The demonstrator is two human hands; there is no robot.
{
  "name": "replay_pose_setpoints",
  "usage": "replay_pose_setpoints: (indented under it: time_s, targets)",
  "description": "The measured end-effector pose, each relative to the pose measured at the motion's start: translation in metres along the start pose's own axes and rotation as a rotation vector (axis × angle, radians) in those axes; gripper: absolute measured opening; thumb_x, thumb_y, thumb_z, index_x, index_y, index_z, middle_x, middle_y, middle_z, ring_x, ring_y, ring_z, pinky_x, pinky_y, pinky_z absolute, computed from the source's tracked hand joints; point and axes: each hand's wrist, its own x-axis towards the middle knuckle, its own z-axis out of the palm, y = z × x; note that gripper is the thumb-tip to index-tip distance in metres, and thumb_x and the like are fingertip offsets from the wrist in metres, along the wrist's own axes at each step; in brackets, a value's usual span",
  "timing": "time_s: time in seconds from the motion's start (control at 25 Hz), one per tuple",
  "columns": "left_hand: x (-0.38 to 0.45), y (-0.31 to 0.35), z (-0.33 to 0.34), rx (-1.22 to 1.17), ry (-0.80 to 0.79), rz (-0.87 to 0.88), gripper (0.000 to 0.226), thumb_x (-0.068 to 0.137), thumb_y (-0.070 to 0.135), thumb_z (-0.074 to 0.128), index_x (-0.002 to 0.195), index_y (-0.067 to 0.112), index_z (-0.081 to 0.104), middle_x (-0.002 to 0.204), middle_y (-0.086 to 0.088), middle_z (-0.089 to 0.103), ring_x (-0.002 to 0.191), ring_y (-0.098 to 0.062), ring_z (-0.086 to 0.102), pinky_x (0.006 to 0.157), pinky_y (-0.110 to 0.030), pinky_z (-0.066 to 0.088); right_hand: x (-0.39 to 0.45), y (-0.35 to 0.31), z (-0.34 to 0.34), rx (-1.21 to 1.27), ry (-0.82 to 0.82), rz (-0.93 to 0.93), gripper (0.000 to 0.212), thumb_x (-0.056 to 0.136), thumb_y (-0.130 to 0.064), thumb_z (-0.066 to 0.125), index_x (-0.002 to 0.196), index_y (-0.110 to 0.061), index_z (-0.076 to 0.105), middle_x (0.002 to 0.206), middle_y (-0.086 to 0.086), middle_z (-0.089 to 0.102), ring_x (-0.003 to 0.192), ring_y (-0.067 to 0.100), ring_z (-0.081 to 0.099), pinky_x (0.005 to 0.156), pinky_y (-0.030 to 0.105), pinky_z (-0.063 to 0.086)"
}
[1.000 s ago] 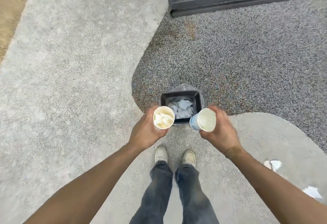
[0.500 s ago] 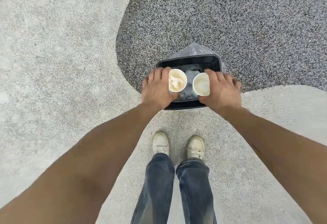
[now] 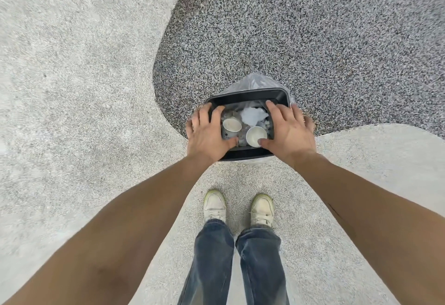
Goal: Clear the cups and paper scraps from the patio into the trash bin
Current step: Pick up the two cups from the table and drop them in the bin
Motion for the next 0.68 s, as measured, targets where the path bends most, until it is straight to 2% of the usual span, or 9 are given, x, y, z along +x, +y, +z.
replay_pose_setpoints:
  time_s: [0.12, 0.28, 0.44, 0.68]
  targets:
    - [-0.022, 0.013, -0.038, 0.002, 0.001, 0.019, 0.093, 0.074, 0.060, 0.069, 0.148, 0.029, 0.021, 0.156, -0.004, 0.019, 0.143, -0.030, 0.018, 0.116, -0.055, 0.018, -0.023, -0.006, -0.039, 0.013, 0.007, -0.004, 0.092, 0.080, -0.052, 0.064, 0.151, -0.030, 0.010, 0.157, 0.000, 0.024, 0.147, 0.027, 0.009, 0.116, 0.056, 0.013]
    - [-0.067, 0.048, -0.130, 0.014, 0.027, 0.138, 0.096, 0.076, 0.064, 0.065, 0.151, 0.030, 0.014, 0.160, -0.002, 0.014, 0.146, -0.025, 0.011, 0.117, -0.053, 0.009, -0.076, -0.018, -0.132, 0.021, 0.069, -0.045, 0.089, 0.081, -0.062, 0.058, 0.151, -0.033, 0.011, 0.160, -0.003, 0.018, 0.148, 0.024, 0.003, 0.118, 0.054, 0.007]
    - [-0.121, 0.105, -0.244, 0.061, 0.098, 0.307, 0.092, 0.081, 0.067, 0.056, 0.153, 0.034, 0.008, 0.162, 0.002, 0.007, 0.148, -0.018, 0.006, 0.118, -0.051, 0.000, -0.140, -0.028, -0.251, -0.008, 0.214, -0.108, 0.085, 0.082, -0.068, 0.050, 0.150, -0.036, 0.010, 0.161, -0.004, 0.013, 0.148, 0.022, -0.004, 0.118, 0.052, 0.001]
    - [-0.191, 0.196, -0.387, 0.164, 0.214, 0.525, 0.086, 0.081, 0.078, 0.036, 0.151, 0.043, 0.002, 0.162, 0.009, 0.004, 0.148, -0.012, 0.004, 0.121, -0.050, 0.002, -0.243, -0.012, -0.399, -0.089, 0.456, -0.142, 0.076, 0.085, -0.077, 0.020, 0.150, -0.041, 0.007, 0.161, -0.006, 0.007, 0.148, 0.022, -0.009, 0.118, 0.056, 0.003]
